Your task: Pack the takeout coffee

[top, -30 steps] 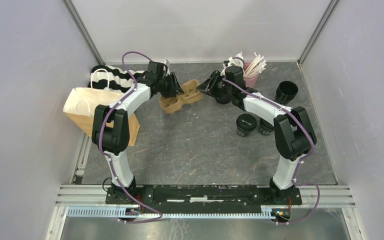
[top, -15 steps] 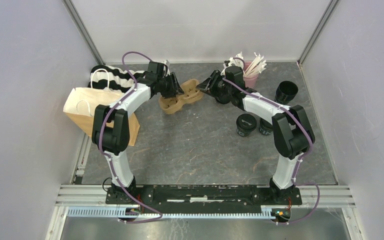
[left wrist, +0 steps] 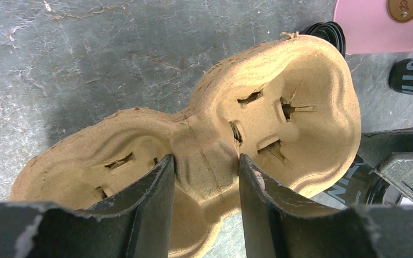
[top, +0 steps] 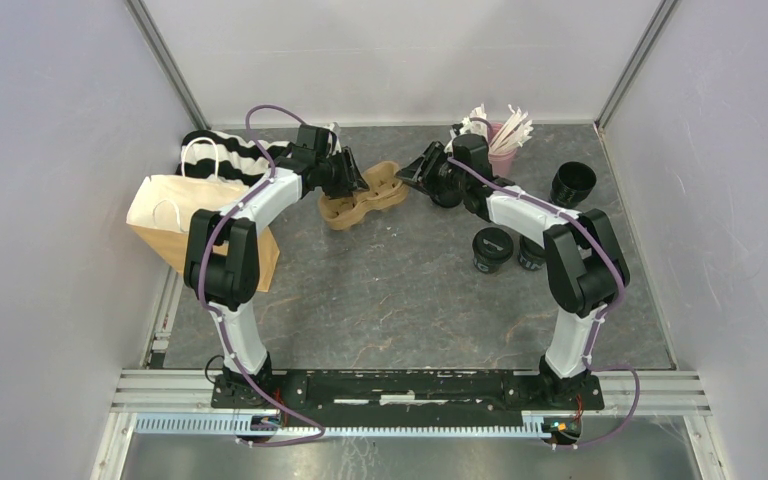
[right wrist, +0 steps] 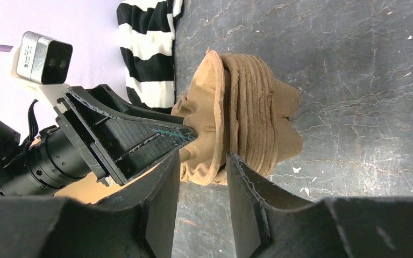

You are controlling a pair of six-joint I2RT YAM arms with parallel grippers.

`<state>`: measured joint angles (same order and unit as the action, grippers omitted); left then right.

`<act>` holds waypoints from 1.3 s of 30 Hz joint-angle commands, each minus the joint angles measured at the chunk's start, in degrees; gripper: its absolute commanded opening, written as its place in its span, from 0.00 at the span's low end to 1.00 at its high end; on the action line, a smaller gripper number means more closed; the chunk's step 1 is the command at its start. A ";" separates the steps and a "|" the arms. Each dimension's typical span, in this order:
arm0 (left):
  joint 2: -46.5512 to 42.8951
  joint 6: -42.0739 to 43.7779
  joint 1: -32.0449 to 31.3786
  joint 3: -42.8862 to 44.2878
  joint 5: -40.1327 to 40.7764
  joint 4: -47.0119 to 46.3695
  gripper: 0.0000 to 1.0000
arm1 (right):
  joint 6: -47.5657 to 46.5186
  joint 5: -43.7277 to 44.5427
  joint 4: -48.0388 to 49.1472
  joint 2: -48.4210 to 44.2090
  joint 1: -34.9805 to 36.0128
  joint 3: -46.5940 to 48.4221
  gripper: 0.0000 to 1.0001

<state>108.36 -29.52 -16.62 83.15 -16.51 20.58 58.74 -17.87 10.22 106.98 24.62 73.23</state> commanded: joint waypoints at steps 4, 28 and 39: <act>-3.62 0.34 -0.43 0.62 -2.24 -4.21 0.23 | 0.34 0.49 2.86 1.77 0.22 0.43 0.43; -2.87 4.74 -1.91 8.50 2.10 3.02 0.30 | -4.60 2.57 -2.46 3.89 2.11 10.19 0.00; -11.01 6.89 -1.92 12.00 5.42 10.78 0.89 | -11.72 3.16 -5.40 -6.56 -0.45 6.87 0.00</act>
<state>104.51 -25.76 -17.98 92.01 -12.47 28.73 52.05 -14.83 5.56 108.79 25.39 80.75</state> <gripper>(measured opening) 0.808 0.023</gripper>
